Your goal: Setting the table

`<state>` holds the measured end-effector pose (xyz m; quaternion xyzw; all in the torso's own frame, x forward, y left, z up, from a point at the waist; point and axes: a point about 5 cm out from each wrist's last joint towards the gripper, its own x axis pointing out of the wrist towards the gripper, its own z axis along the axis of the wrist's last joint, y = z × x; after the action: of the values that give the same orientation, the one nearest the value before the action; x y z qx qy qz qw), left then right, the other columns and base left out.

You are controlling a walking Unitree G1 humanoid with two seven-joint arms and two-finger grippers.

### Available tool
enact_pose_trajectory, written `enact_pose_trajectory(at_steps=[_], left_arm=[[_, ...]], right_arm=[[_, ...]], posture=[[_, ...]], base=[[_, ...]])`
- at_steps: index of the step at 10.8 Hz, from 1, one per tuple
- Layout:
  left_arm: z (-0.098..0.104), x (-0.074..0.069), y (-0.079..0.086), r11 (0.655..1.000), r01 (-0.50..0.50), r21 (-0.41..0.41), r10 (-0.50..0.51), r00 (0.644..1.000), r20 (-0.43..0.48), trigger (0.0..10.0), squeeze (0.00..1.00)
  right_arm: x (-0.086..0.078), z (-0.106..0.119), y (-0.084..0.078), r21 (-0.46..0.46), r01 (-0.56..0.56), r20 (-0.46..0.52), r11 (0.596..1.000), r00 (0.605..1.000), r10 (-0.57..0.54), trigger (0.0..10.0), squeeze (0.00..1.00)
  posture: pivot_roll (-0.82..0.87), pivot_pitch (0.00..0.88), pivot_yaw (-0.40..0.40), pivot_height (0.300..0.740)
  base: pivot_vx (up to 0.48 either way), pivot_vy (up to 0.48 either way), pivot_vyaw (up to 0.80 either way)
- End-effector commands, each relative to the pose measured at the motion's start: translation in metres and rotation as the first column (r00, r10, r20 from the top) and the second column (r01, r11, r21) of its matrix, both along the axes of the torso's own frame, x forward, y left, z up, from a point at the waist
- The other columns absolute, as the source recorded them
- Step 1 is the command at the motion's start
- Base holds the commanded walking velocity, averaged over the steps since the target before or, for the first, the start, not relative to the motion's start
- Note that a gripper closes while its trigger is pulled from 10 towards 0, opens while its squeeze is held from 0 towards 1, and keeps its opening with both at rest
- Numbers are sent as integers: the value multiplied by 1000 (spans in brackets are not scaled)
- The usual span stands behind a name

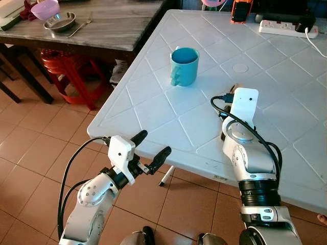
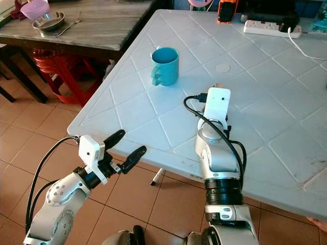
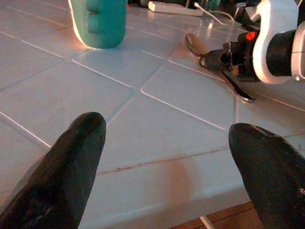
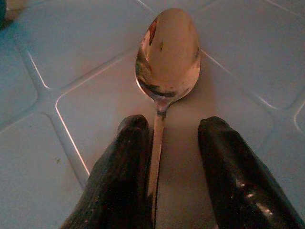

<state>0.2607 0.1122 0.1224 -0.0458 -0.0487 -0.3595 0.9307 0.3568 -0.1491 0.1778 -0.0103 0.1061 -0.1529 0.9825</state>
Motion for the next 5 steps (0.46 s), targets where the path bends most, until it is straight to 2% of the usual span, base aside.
enact_pose_trajectory(at_steps=[1,3,5], left_arm=[[0,-4,2,1000,10,11,-10,1000,5,10000,0],[0,-4,2,1000,16,14,-16,1000,4,10000,0],[0,-5,1,1000,19,16,-19,1000,3,10000,0]], right_arm=[[-2,-18,-13,7,52,-79,999,996,-52,0,0],[-1,-20,-17,14,61,-81,998,995,-60,0,0],[-3,-26,-15,34,58,-92,998,994,-55,0,0]], posture=[[-96,222,122,740],[-94,225,125,740],[-92,227,127,740]], base=[[0,0,0],[0,0,0],[0,0,0]])
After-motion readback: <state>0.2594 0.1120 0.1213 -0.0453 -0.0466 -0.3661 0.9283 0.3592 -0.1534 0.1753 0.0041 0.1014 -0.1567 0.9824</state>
